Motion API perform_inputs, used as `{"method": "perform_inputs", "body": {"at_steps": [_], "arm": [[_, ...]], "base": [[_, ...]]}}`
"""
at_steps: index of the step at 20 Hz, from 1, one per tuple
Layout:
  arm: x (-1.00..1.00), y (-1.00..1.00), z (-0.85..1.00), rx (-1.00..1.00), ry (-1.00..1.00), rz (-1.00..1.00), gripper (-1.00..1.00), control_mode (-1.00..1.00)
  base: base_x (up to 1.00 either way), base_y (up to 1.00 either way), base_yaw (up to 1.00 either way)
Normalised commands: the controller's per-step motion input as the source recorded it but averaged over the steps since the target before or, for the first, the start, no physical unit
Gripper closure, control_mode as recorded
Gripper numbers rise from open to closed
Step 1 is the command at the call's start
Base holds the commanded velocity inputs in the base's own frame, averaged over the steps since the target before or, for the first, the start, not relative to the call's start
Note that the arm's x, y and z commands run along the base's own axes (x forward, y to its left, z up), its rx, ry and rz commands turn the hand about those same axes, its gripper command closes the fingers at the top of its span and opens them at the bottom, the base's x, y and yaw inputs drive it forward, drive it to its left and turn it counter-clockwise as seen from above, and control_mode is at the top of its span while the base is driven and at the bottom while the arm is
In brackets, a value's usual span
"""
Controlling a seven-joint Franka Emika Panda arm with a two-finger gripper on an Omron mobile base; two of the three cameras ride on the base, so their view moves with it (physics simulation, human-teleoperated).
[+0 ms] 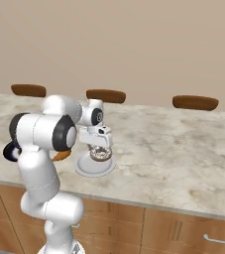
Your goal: Place the pastries on the plates.
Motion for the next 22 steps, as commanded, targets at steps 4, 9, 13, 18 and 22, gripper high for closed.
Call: {"method": "perform_inputs", "body": {"at_steps": [4, 9, 13, 18, 22], "arm": [[0.0, 0.29, -0.06, 0.0, 0.0, 0.0, 1.0, -1.0], [0.0, 0.26, -0.11, 0.0, 0.0, 0.0, 1.0, -1.0], [0.0, 0.17, -0.12, 0.0, 0.0, 0.0, 1.0, -1.0], [-0.03, 0.06, -0.11, 0.0, 0.0, 0.0, -1.0, -1.0], [-0.04, -0.01, -0.01, 0.0, 0.01, 0.0, -1.0, -1.0]], "base": [[0.0, 0.0, 0.0], [0.0, 0.0, 0.0], [0.0, 0.0, 0.0], [0.0, 0.0, 0.0], [0.0, 0.0, 0.0]]}}
